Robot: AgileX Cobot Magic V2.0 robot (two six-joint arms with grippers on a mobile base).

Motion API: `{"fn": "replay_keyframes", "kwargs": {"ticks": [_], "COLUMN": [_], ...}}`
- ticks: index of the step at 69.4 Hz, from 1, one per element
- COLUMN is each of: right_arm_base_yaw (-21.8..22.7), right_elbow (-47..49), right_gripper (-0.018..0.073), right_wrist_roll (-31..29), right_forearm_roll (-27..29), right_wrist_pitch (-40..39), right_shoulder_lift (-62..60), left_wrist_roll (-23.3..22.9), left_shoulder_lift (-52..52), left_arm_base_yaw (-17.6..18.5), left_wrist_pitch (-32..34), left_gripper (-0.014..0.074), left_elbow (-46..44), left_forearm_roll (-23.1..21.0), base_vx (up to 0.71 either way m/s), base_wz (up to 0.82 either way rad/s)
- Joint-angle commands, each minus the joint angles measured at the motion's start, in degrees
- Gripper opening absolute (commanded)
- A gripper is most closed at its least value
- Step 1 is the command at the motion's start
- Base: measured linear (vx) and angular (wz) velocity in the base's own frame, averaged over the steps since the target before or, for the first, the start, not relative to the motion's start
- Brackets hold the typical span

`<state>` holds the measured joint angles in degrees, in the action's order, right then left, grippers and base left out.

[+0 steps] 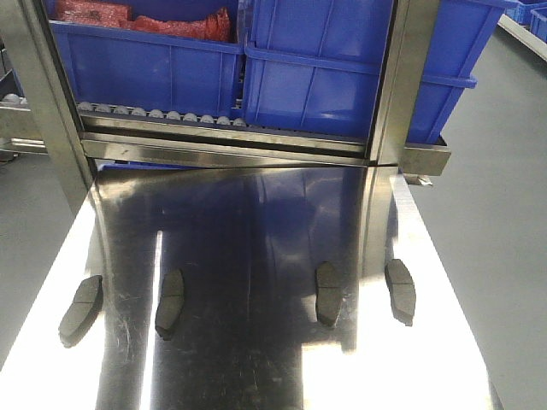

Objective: Move and align brake pads A on conveyor
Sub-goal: 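Lower the left gripper toward the brake pad nearest the left arm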

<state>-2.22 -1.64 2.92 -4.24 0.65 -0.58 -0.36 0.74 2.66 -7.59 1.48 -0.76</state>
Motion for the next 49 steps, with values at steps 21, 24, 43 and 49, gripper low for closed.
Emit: {"fn": "replay_keyframes", "kwargs": {"ticks": [21,24,43,49], "right_arm_base_yaw": [0.4,0.4,0.4,0.4], "right_elbow": [-0.7,-0.7,-0.7,-0.7], "right_gripper": [-0.001,-0.001,-0.001,-0.001], "right_wrist_roll": [0.0,0.0,0.0,0.0], "right_forearm_roll": [-0.3,-0.3,-0.3,-0.3], "right_wrist_pitch": [-4.5,-4.5,-4.5,-4.5], "right_shoulder_lift": [-0.7,-0.7,-0.7,-0.7], "left_wrist_roll": [-0.1,-0.1,-0.1,-0.1], "left_shoulder_lift": [0.8,0.8,0.8,0.8], "left_arm_base_yaw": [0.1,0.1,0.1,0.1], "left_wrist_pitch": [3.9,3.9,3.9,3.9], "left_gripper": [-0.0006,-0.0006,-0.0006,-0.0006], "left_elbow": [1.0,1.0,1.0,1.0], "left_forearm_roll": [-0.5,-0.5,-0.5,-0.5], "base_vx": [0.0,0.0,0.0,0.0], "base_wz": [0.0,0.0,0.0,0.0]}}
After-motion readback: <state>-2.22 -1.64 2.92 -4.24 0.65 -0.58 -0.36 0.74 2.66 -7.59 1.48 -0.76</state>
